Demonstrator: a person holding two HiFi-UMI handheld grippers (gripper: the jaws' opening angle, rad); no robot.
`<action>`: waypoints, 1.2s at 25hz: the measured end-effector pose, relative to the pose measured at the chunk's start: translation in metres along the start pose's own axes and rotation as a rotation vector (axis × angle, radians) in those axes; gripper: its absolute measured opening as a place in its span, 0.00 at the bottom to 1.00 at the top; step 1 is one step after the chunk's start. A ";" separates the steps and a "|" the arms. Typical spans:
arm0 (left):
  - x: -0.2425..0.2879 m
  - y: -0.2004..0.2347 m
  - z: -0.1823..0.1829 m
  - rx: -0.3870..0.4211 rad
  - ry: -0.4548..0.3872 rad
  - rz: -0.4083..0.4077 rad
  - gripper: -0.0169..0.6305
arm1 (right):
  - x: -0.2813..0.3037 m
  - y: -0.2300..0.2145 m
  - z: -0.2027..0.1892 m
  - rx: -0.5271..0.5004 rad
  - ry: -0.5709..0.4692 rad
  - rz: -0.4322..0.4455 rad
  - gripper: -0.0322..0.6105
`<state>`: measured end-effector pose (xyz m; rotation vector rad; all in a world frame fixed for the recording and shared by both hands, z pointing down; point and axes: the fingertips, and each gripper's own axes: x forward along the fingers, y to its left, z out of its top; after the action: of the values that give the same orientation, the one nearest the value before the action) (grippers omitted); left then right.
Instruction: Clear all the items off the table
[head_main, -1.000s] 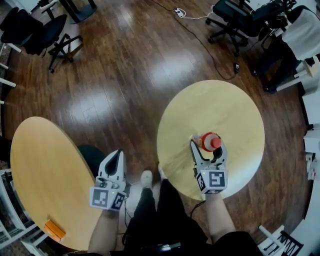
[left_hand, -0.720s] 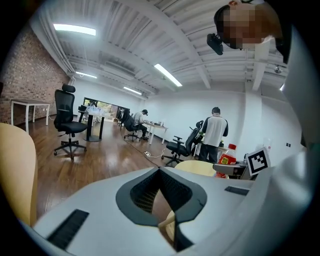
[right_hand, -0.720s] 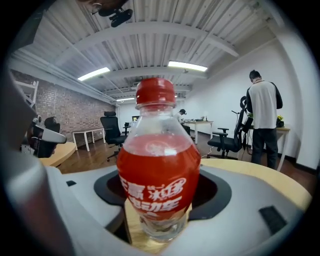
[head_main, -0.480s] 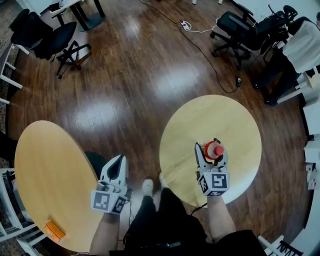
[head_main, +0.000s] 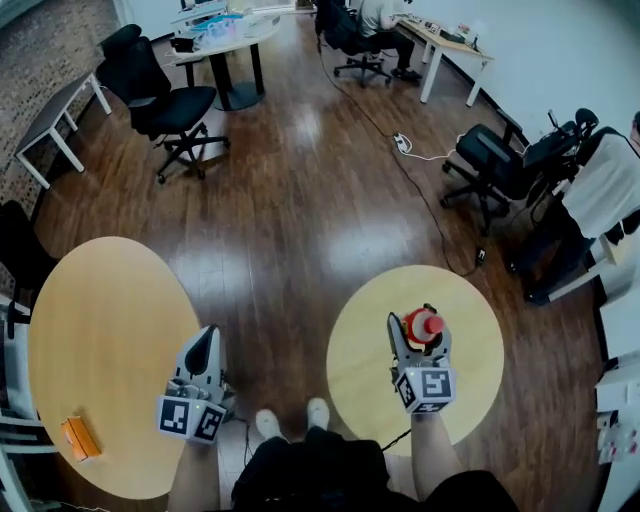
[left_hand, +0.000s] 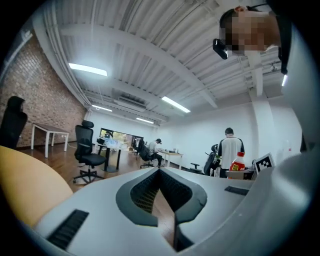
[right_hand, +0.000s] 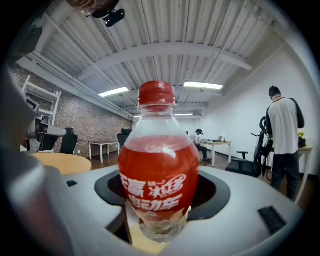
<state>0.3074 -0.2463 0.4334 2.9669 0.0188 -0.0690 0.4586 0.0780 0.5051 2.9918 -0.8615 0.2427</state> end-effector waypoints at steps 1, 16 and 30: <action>-0.014 0.012 0.007 -0.002 -0.018 0.038 0.03 | 0.005 0.012 0.004 -0.007 -0.006 0.028 0.54; -0.265 0.166 0.088 0.045 -0.244 0.550 0.03 | 0.060 0.324 0.075 -0.089 -0.104 0.543 0.54; -0.543 0.232 0.099 0.095 -0.389 1.085 0.03 | 0.018 0.594 0.042 -0.189 -0.045 0.976 0.54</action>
<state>-0.2359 -0.4965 0.4019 2.5629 -1.5990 -0.4845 0.1645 -0.4378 0.4516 2.1692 -2.1219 0.0823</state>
